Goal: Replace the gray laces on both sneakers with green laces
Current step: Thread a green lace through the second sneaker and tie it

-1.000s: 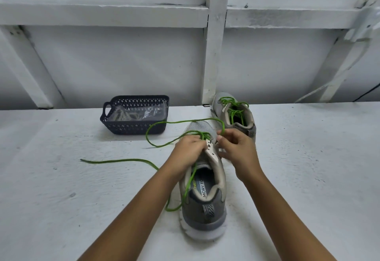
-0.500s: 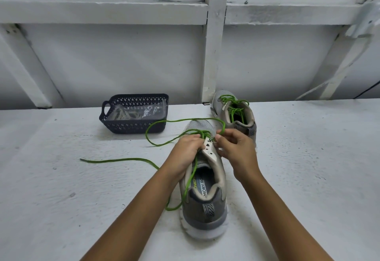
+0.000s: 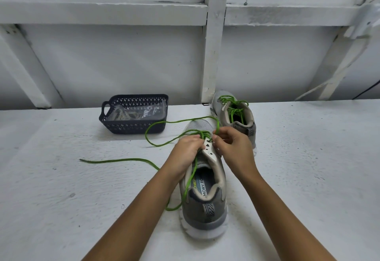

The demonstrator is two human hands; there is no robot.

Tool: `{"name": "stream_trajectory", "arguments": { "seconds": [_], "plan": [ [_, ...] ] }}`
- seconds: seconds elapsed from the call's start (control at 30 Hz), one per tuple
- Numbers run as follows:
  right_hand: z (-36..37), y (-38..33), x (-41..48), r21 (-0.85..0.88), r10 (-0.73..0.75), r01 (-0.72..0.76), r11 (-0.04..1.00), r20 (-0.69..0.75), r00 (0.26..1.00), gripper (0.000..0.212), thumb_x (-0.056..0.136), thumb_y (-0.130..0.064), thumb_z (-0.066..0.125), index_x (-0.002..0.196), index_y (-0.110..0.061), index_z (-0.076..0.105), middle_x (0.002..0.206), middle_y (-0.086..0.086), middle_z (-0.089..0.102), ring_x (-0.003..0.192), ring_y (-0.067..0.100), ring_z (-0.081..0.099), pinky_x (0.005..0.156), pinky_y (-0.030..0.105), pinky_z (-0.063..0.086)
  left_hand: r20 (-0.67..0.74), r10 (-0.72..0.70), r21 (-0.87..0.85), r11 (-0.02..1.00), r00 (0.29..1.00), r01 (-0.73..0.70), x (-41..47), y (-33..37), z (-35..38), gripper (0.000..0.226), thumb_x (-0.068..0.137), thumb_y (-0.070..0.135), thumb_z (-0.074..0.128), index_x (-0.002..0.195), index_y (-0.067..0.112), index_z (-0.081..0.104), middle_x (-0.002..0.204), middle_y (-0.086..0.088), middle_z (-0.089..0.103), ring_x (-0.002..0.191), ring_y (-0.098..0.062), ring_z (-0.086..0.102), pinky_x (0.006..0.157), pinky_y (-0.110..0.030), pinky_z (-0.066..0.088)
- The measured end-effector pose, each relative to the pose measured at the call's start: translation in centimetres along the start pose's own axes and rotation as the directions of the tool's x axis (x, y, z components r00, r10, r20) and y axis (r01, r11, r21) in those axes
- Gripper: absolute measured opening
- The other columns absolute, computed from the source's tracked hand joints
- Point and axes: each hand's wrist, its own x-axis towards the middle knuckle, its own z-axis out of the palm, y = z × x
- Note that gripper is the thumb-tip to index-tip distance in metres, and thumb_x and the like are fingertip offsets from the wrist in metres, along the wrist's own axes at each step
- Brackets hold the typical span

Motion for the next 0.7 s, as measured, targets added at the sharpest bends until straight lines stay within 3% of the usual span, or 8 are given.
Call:
{"name": "stream_trajectory", "arguments": {
  "seconds": [0.1,0.23,0.37,0.43,0.53,0.6,0.63,0.7],
  "plan": [
    [-0.27,-0.3,0.01,-0.093,-0.04,0.041,0.995,0.02,0.999,0.011,0.085,-0.008,0.064,0.088,-0.017,0.069,0.071,-0.008,0.064,0.07,0.015,0.063,0.071,0.028,0.052,-0.017,-0.015,0.022,1.0,1.0,0.016,0.07,0.0,-0.04,0.016,0.083,-0.012,0.047,0.087,0.001,0.055,0.077,0.004,0.05,0.074,-0.01,0.047,0.067,-0.018,0.038],
    [-0.33,-0.45,0.04,-0.189,-0.096,0.103,0.977,0.044,0.994,0.01,0.086,-0.008,0.063,0.092,-0.013,0.07,0.069,-0.009,0.062,0.061,0.003,0.058,0.059,0.009,0.042,-0.07,-0.025,0.11,0.993,0.997,0.033,0.28,-0.27,-0.06,0.017,0.084,-0.006,0.053,0.096,-0.001,0.064,0.1,-0.001,0.057,0.099,-0.016,0.052,0.089,-0.027,0.041],
    [-0.26,-0.59,0.4,-0.238,-0.09,0.1,0.966,0.054,0.995,0.012,0.086,-0.011,0.064,0.095,-0.009,0.071,0.076,-0.001,0.067,0.067,0.008,0.058,0.06,0.002,0.037,-0.066,-0.042,0.092,0.995,0.997,0.048,0.16,-0.51,-0.05,0.014,0.084,0.0,0.057,0.087,0.013,0.063,0.119,-0.008,0.06,0.113,-0.021,0.053,0.096,-0.03,0.04],
    [-0.2,-0.7,0.38,-0.276,-0.102,0.118,0.954,0.073,0.992,0.012,0.085,-0.012,0.065,0.094,-0.007,0.072,0.079,0.003,0.069,0.071,0.008,0.057,0.061,0.0,0.036,-0.065,-0.035,0.096,0.994,0.997,0.042,-0.06,-0.5,-0.04,0.011,0.077,0.013,0.063,0.075,0.024,0.064,0.128,-0.01,0.057,0.119,-0.022,0.051,0.104,-0.035,0.038],
    [-0.18,-0.63,0.13,-0.293,-0.084,0.108,0.95,0.093,0.992,0.011,0.086,-0.014,0.065,0.091,-0.007,0.072,0.077,0.001,0.068,0.073,0.009,0.057,0.059,0.006,0.035,-0.065,-0.02,0.166,0.986,0.998,0.031,-0.18,-0.36,0.0,0.011,0.063,0.031,0.058,0.068,0.033,0.067,0.128,-0.006,0.057,0.121,-0.019,0.05,0.107,-0.038,0.035],
    [-0.3,-0.29,0.17,-0.257,-0.042,0.068,0.964,0.104,0.994,0.013,0.087,-0.017,0.065,0.093,-0.008,0.073,0.084,0.003,0.071,0.078,0.01,0.061,0.06,0.01,0.037,-0.072,-0.017,0.233,0.972,0.997,0.034,0.07,-0.55,-0.06,0.026,0.072,0.03,0.06,0.094,0.02,0.072,0.126,-0.003,0.058,0.119,-0.015,0.05,0.104,-0.028,0.036],
    [-0.36,-0.19,0.08,-0.238,-0.026,0.053,0.97,0.113,0.993,0.014,0.088,-0.018,0.064,0.095,-0.009,0.073,0.087,0.003,0.072,0.08,0.01,0.061,0.062,0.008,0.038,-0.074,-0.006,0.266,0.964,0.997,0.025,0.3,-0.73,-0.16,0.025,0.081,0.024,0.059,0.101,0.012,0.07,0.121,-0.001,0.061,0.114,-0.012,0.052,0.099,-0.023,0.037],
    [-0.43,-0.1,-0.22,-0.204,-0.003,0.029,0.979,0.13,0.992,0.019,0.092,-0.021,0.058,0.097,-0.011,0.073,0.09,0.004,0.073,0.084,0.013,0.063,0.07,0.012,0.043,-0.034,0.034,0.317,0.948,0.999,-0.021,0.14,-0.59,-0.29,0.018,0.089,0.013,0.051,0.086,0.01,0.069,0.093,0.006,0.063,0.091,-0.003,0.056,0.083,-0.016,0.04]
  ]
}}
